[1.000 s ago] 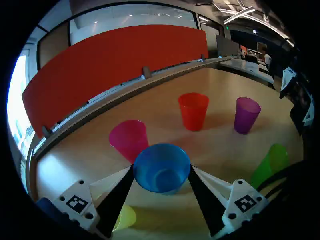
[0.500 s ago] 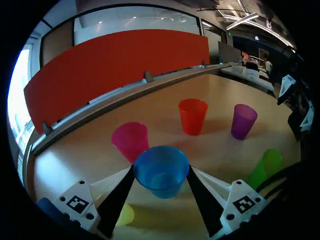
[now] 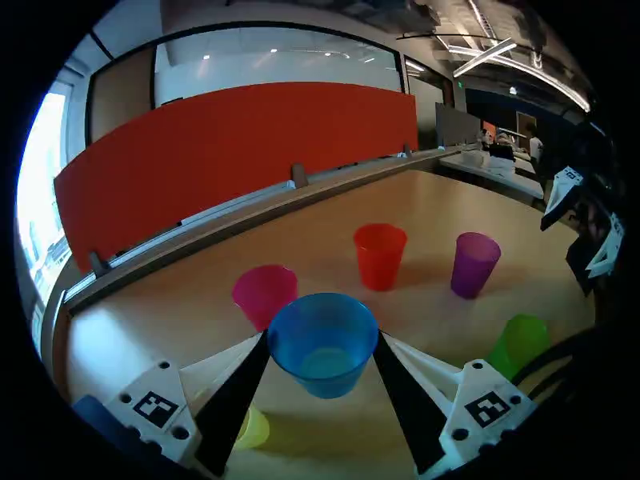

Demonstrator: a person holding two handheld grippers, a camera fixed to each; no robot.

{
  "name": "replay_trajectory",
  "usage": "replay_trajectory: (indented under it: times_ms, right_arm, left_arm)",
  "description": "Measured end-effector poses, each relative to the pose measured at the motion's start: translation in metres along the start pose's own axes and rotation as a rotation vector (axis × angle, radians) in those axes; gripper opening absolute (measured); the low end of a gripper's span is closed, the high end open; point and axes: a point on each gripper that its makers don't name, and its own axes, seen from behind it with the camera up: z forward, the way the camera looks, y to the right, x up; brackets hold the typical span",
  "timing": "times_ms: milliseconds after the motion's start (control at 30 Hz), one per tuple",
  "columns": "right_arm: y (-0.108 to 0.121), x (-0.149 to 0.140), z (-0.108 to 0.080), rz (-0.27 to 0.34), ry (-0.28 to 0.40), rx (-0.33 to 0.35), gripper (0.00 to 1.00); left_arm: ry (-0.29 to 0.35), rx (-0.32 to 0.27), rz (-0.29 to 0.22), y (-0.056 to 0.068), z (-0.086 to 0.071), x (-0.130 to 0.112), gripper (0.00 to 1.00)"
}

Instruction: Pour water

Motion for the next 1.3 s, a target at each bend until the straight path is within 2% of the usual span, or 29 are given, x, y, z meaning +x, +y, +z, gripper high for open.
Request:
replay_trajectory:
  times_ms: [467, 1300]
  right_arm:
    - [-0.005, 0.007, -0.001, -0.017, 0.004, 0.0, 1.0]
    - [-0.01, 0.011, 0.003, -0.034, 0.004, 0.006, 1.0]
  left_arm:
    - [0.079, 0.022, -0.04, -0.01, -0.021, 0.019, 0.89]
    - [0.251, 0.04, -0.05, -0.015, -0.071, 0.062, 0.89]
